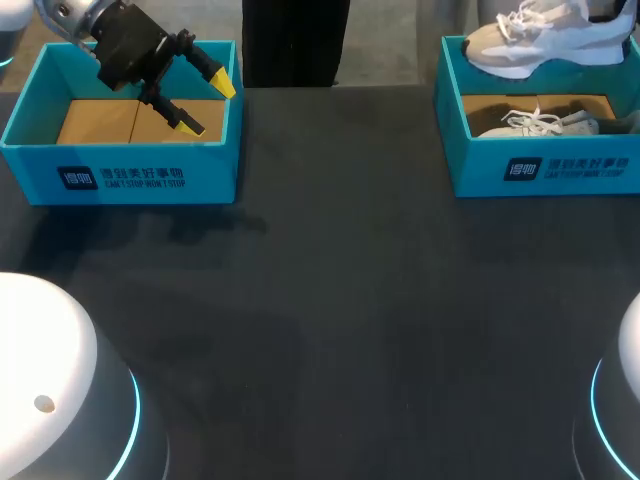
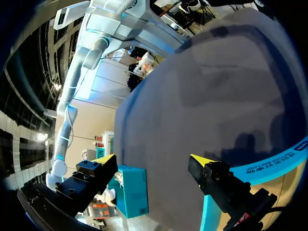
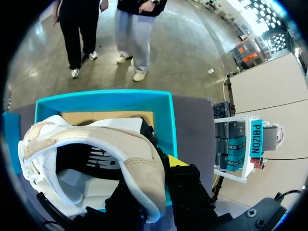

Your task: Take the shoe out of the shoebox, open the shoe tongue, remove and reinsert the insole, then place the shoe into the shoebox

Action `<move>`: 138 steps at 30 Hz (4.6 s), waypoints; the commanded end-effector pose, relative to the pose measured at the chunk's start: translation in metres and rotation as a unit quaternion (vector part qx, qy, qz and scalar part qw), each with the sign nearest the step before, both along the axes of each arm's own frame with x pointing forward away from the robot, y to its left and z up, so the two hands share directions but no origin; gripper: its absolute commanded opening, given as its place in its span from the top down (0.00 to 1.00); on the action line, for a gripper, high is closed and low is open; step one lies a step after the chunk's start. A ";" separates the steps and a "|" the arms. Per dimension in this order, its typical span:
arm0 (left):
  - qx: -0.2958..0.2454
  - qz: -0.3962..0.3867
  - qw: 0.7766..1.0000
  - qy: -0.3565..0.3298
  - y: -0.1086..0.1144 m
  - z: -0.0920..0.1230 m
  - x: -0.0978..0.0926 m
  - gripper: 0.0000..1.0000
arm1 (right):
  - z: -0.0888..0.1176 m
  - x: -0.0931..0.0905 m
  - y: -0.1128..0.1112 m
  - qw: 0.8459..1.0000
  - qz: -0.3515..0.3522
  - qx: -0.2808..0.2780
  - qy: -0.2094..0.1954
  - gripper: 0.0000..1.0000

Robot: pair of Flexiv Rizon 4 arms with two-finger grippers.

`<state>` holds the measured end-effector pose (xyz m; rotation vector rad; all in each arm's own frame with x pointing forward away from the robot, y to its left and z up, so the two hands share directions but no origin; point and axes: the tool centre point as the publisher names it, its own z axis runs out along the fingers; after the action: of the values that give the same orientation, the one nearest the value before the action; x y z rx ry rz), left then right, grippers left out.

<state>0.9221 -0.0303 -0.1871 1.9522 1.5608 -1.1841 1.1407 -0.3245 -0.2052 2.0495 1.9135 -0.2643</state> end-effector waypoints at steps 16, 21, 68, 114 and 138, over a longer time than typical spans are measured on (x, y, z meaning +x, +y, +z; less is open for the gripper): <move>0.001 0.001 1.000 -0.002 0.000 0.000 -0.002 0.00 | -0.044 -0.013 -0.012 1.000 -0.016 -0.001 0.026 1.00; 0.001 0.001 1.000 -0.002 0.000 0.000 -0.002 0.00 | -0.053 -0.018 -0.016 0.999 -0.016 -0.005 0.033 1.00; 0.001 0.001 1.000 -0.002 0.000 0.000 -0.002 0.00 | -0.041 -0.015 -0.022 1.000 -0.020 -0.007 0.020 1.00; 0.001 0.001 1.000 -0.002 0.000 0.000 -0.002 0.00 | -0.067 0.017 -0.030 0.998 -0.044 -0.033 -0.002 1.00; 0.001 0.001 1.000 -0.002 0.000 0.000 -0.002 0.00 | -0.095 0.026 -0.034 0.997 -0.073 -0.035 0.005 1.00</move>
<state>0.9221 -0.0303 -0.1871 1.9523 1.5607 -1.1841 1.1588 -0.3575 -0.2963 2.1415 1.7375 -0.3575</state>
